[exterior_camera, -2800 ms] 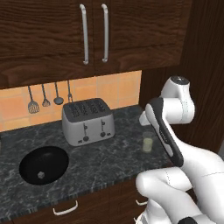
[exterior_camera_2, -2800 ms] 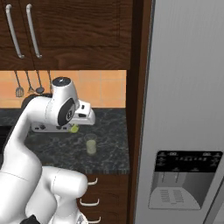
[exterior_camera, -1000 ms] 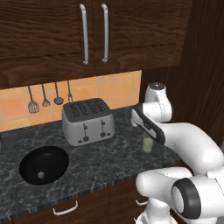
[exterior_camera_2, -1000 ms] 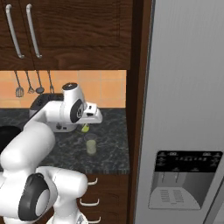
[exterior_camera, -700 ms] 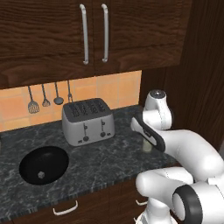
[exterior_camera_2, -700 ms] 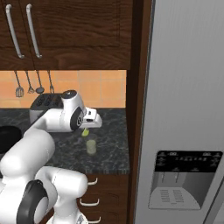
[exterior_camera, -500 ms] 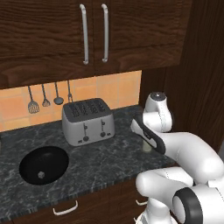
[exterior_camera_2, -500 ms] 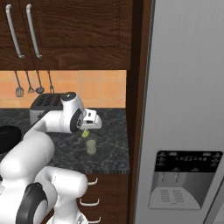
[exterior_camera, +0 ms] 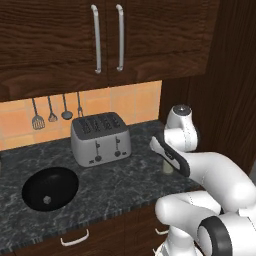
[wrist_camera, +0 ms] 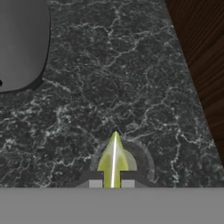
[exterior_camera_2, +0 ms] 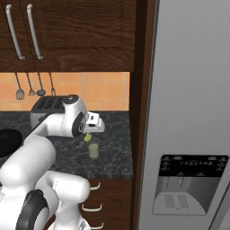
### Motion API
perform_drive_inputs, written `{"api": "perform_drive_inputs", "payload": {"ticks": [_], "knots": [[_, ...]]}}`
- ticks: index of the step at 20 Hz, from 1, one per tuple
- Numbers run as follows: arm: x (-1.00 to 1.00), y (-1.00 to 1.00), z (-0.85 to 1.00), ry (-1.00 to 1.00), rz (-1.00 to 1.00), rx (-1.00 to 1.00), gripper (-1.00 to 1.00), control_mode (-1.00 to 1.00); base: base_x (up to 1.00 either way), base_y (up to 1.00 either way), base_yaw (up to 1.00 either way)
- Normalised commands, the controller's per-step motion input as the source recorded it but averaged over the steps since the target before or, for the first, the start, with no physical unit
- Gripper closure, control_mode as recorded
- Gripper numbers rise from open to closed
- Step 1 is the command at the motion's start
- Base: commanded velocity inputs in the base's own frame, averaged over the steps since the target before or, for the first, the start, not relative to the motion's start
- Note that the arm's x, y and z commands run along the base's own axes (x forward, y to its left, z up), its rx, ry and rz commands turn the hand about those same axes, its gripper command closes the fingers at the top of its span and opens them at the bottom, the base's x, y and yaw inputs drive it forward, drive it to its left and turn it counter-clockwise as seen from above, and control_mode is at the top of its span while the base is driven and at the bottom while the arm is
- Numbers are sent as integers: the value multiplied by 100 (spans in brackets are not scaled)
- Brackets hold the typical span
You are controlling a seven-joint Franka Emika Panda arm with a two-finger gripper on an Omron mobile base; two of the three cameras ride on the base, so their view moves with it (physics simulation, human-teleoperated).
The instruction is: Grab a lemon wedge from the fridge and one ice cube from the ice bowl, and put them in the glass of lemonade.
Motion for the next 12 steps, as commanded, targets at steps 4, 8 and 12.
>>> {"api": "perform_drive_inputs", "payload": {"ticks": [4, 8, 12], "knots": [[0, -4, 6, -1, 0, 4, 100, -100, 0, 0, 0], [0, -3, 8, -4, 0, 5, 100, -100, 0, 0, 0], [0, -9, 0, -3, 0, 1, 100, -100, 0, 0, 0]]}}
